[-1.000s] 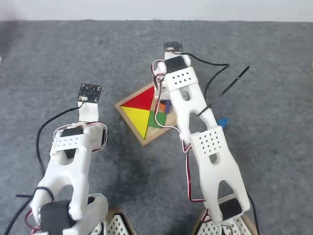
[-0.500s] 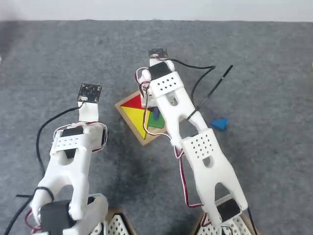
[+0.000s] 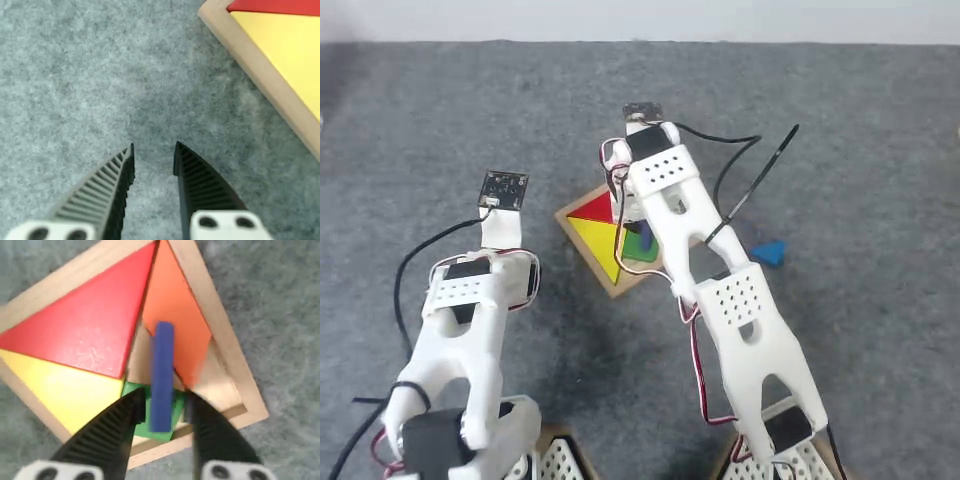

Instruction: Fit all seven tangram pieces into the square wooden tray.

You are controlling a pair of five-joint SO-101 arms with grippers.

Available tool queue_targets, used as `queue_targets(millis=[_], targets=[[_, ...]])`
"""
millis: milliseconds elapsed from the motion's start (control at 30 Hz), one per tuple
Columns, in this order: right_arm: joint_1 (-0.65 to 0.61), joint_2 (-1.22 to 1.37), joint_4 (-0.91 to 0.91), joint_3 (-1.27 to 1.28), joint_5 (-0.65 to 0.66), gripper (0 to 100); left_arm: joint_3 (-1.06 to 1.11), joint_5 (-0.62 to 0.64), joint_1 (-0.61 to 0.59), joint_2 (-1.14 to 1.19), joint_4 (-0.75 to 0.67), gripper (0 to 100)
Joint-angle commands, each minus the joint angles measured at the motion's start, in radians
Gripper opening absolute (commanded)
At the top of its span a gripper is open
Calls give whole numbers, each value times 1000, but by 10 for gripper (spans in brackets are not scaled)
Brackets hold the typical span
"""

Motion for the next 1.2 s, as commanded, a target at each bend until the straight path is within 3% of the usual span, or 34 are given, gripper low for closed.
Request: queue_targets(millis=[0,367,900,1167], targets=[[25,-42,41,12,14,262,-4,-11,6,-8,-15,124],[47,-171,41,18,14,285,-4,-11,6,-8,-15,124],[182,-117,41,31,49,285,-4,-11,6,-8,-15,124],[102,15,41,28,92,285,-4,-11,6,-8,-15,124]])
